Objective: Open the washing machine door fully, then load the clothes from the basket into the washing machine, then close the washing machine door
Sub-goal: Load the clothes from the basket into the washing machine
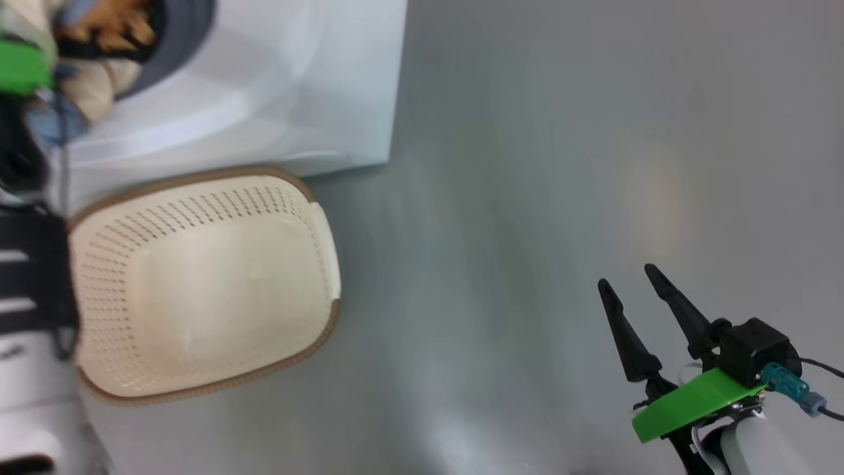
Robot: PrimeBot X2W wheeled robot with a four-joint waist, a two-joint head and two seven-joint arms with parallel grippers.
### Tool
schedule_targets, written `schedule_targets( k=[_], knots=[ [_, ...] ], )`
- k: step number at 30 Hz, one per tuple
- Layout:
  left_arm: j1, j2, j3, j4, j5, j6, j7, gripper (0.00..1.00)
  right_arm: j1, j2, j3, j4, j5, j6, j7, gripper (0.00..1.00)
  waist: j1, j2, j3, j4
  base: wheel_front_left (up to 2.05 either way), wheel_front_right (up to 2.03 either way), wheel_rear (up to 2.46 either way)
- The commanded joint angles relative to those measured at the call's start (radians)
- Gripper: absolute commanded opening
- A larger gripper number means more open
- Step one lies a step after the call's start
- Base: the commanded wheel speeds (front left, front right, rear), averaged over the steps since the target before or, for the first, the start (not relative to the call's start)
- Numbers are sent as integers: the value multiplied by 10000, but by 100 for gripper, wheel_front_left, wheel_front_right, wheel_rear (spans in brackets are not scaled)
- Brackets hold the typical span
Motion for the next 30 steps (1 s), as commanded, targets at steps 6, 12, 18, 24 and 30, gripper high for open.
schedule_targets(
  k=[6, 12, 18, 24, 30],
  knots=[
    [-1675, 1417, -39, 627, 150, -66, -47, 0, -258, 143, 188, -355, 161, 16, -120, 100, 0, -1, 1573, -931, 0, 0, 0],
    [-3225, 2521, -524, 1575, 446, -67, 90, 0, -522, 444, 392, -367, 256, 16, -120, 100, 0, -1, 2296, -1343, 0, 0, 0],
    [-4489, 3301, -1286, 2299, 678, -68, 196, 0, -820, 682, 660, -280, 331, 16, -120, 100, 0, -1, 2714, -1678, 0, 0, 0],
    [-5499, 3848, -1737, 2936, 792, -68, 70, 0, -1006, 766, 865, -298, 387, 16, -120, 100, 0, -1, 2947, -1925, 0, 0, 0],
    [-6091, 4044, -1810, 3237, 1361, 27, -45, 0, -1132, 873, 948, -337, 428, 16, -120, 100, 0, -1, 3182, -2078, 0, 0, 0]
  ],
)
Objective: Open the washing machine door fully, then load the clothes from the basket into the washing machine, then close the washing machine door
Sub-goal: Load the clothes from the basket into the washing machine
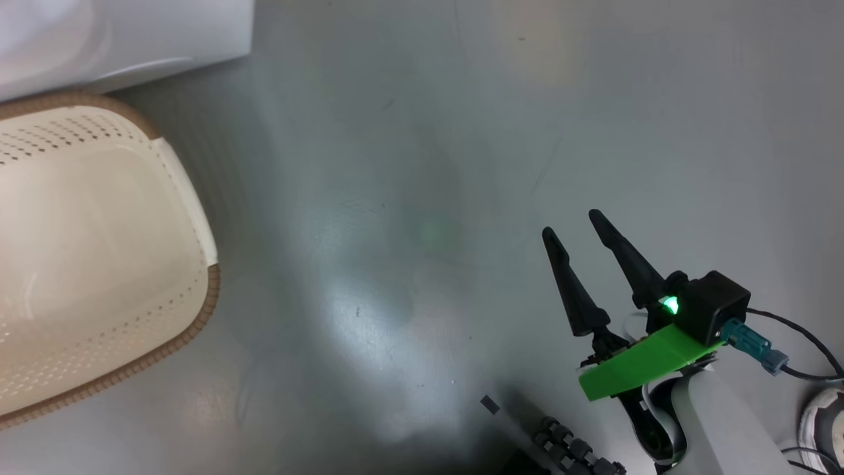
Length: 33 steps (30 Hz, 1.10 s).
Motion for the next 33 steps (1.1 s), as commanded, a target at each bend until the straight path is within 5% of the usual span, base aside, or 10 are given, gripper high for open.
schedule_targets(
  k=[1, 15, 16, 17, 18, 19, 33],
  knots=[
    [-47, 466, -207, 8, 328, 10, -44, 0, 170, 12, 254, -181, 161, 16, -118, 100, -1, -1, 142, -108, 0, 0, 0],
    [-757, 496, -741, 2098, 970, 307, -37, 0, 4, 78, 273, -156, 196, 16, -118, 100, -1, -1, 310, -148, 0, 0, 0],
    [-817, 508, -779, 2245, 1000, 337, -32, 16, -5, 81, 278, -142, 195, 16, -118, 100, -1, -1, 303, -144, 0, 0, 0],
    [-874, 545, -833, 2351, 1061, 380, -33, 44, -17, 86, 280, -131, 195, 16, -118, 100, -1, -1, 295, -141, 0, 0, 0],
    [-928, 577, -876, 2444, 1111, 427, -35, 93, -33, 92, 279, -122, 197, 16, -118, 100, -1, -1, 287, -140, 0, 0, 0],
    [-978, 583, -877, 2532, 1110, 458, -37, 100, -50, 95, 277, -114, 198, 16, -118, 100, -1, -1, 277, -139, 0, 0, 0],
    [-901, 497, -999, 3111, 993, 287, -47, 100, -124, 19, 185, -48, 141, 16, -119, 100, -1, -1, -107, 48, 0, 0, 0]
  ],
)
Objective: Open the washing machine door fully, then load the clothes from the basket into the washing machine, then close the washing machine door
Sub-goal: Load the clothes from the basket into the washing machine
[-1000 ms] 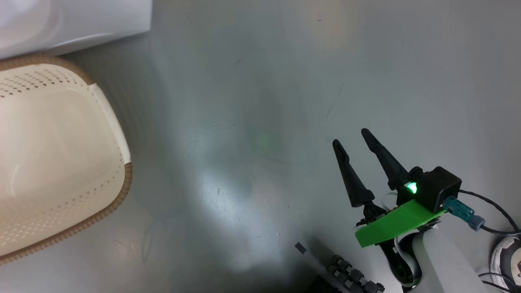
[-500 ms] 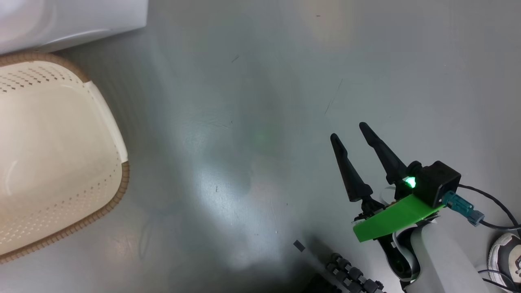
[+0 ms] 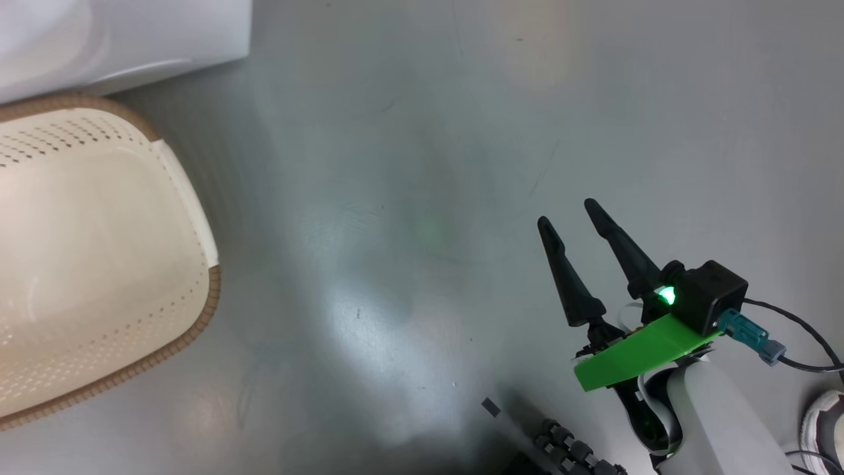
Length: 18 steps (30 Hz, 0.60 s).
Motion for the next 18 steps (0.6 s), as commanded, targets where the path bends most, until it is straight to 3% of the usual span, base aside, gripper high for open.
schedule_targets(
  k=[1, 18],
  knots=[
    [208, 357, -46, -262, 4, -53, -47, 100, 201, -133, 116, -142, 67, 16, -119, 100, 0, 0, -158, 110, 0, 0, 0],
    [3079, -467, 11, -891, -357, -265, -48, 100, 535, -639, -129, -101, -222, 16, -119, 100, 0, 0, -1827, 1160, 0, 0, 0]
  ],
)
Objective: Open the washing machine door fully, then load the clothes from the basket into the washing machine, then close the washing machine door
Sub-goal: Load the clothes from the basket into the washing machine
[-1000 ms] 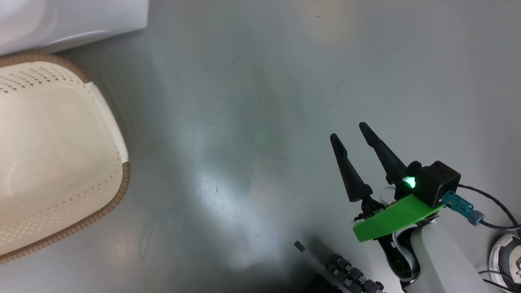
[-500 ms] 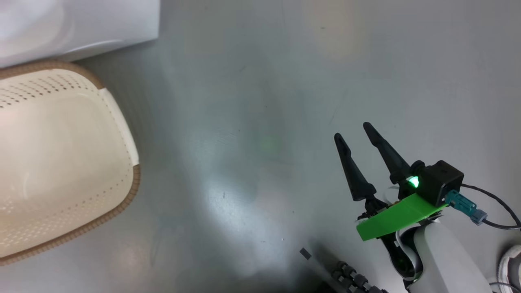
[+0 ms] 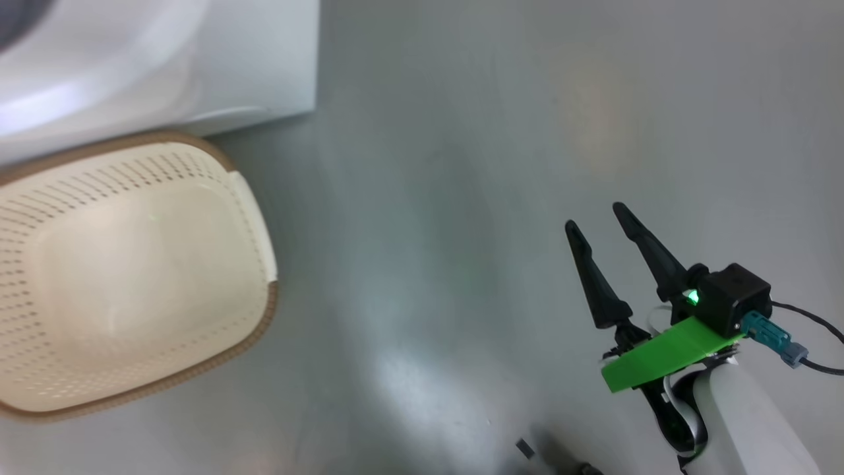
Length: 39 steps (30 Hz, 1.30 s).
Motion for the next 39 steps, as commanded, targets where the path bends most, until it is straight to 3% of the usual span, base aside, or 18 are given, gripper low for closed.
schedule_targets(
  k=[1, 11, 20, 30, 34, 39],
  knots=[
    [284, 415, 45, -302, -86, -10, -50, 100, 434, -121, 125, -146, -66, 16, -119, 100, 0, -1, -544, 442, 0, 0, 0],
    [2590, 46, 20, -1437, -183, -60, -51, 100, 868, -408, 36, -103, -186, 16, -119, 100, 0, -1, -1527, 1058, 0, 0, 0],
    [5850, -440, 739, -4660, -313, 463, -51, 100, 1213, -469, -53, -137, -242, 16, -119, 100, 0, -1, -1955, 1265, 0, 0, 0],
    [9561, -1708, 1659, -8646, -283, 1212, -51, 100, 1494, -500, -156, -166, -298, 16, -119, 100, 0, -1, -2230, 1446, 0, 0, 0],
    [10754, -2514, 1928, -9664, -87, 1350, -51, 100, 1553, -570, -116, -133, -310, 16, -119, 100, 0, -1, -2413, 1525, 0, 0, 0],
    [11325, -2929, 1943, -9985, 203, 1396, -51, 100, 1571, -598, -50, -133, -323, 16, -119, 100, 0, -1, -2509, 1572, 0, 0, 0]
  ],
)
